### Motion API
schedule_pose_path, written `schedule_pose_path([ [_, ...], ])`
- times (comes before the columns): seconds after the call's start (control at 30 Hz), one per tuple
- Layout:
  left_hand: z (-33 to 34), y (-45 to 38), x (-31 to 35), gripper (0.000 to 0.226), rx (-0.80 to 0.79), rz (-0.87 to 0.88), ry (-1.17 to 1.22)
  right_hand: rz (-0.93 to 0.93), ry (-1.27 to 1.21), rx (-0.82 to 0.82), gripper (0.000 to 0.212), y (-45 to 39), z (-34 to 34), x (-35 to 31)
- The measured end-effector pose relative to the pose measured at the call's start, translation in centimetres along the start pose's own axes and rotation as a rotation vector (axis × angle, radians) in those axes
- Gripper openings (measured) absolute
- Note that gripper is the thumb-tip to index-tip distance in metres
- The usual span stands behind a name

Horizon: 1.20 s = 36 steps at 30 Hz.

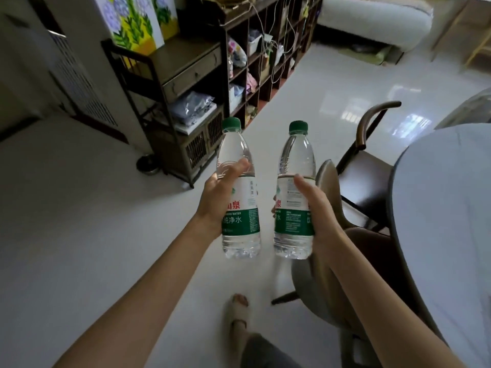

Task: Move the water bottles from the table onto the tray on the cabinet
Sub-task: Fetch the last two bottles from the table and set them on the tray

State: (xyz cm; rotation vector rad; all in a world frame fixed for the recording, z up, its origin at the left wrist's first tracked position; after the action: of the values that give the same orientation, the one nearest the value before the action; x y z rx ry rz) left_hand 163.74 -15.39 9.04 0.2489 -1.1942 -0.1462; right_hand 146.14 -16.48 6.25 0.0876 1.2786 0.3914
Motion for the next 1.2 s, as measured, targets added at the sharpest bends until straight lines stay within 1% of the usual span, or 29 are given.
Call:
schedule_pose_path([
  [0.07, -1.2, -3.6, 1.5, 0.031, 0.002, 0.018, -0.020, -0.002, 0.004, 0.015, 0.093, -4.1, 0.6, -0.6],
  [0.17, -2.9, -9.8, 4.1, 0.026, 0.027, 0.044, -0.044, -0.010, 0.028, 0.034, 0.074, -11.2, 1.8, -2.1],
  [0.33, -4.8, -20.4, 8.6, 0.016, 0.091, 0.041, -0.060, -0.022, 0.081, 0.044, 0.065, -22.2, 3.5, -6.5],
  [0.4, -5.1, -24.5, 10.3, 0.015, 0.076, 0.035, -0.072, -0.019, 0.083, 0.053, 0.059, -26.2, 3.8, -8.2],
  [0.5, -5.2, -31.8, 12.4, 0.015, 0.049, 0.025, -0.081, -0.059, 0.089, 0.083, 0.046, -32.8, 3.6, -10.8],
  [0.57, -4.8, -37.2, 13.6, 0.016, 0.018, 0.023, -0.085, -0.078, 0.094, 0.126, 0.045, -37.4, 3.1, -12.3],
  [0.63, -4.0, -42.7, 14.6, 0.017, -0.034, 0.019, -0.095, -0.090, 0.093, 0.182, 0.049, -41.9, 2.3, -13.7],
  [0.7, -3.0, -48.5, 15.9, 0.021, -0.083, -0.001, -0.095, -0.095, 0.078, 0.257, 0.054, -46.3, 1.2, -15.5],
  [0.77, -1.9, -54.1, 17.4, 0.032, -0.125, -0.017, -0.102, -0.090, 0.064, 0.331, 0.058, -50.4, -0.1, -17.6],
  [0.8, -0.9, -56.9, 18.2, 0.033, -0.153, -0.017, -0.108, -0.098, 0.052, 0.365, 0.059, -52.2, -0.9, -18.9],
  [0.87, 1.5, -62.5, 19.7, 0.028, -0.227, -0.019, -0.126, -0.121, 0.025, 0.448, 0.060, -55.7, -2.8, -21.4],
  [0.97, 5.3, -70.0, 20.4, 0.013, -0.297, -0.070, -0.154, -0.113, -0.047, 0.548, 0.063, -59.9, -6.2, -23.8],
  [1.07, 9.7, -77.4, 20.0, 0.014, -0.359, -0.136, -0.165, -0.129, -0.096, 0.628, 0.061, -64.0, -10.7, -26.0],
  [1.2, 16.0, -87.6, 19.7, 0.021, -0.459, -0.121, -0.229, -0.159, -0.106, 0.706, 0.057, -71.2, -17.2, -29.0],
])
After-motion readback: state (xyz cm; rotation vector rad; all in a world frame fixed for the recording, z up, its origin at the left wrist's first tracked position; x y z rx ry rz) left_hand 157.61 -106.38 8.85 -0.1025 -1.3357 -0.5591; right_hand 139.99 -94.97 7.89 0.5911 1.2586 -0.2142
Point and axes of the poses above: each hand's wrist, its own y-axis away from the middle knuckle, its own z-axis out of the palm, x = y × z, the point moved 5 cm from there along -y, towards the middle knuckle, and after that the axes turned 1 degree about y, right-handed, at the moved point
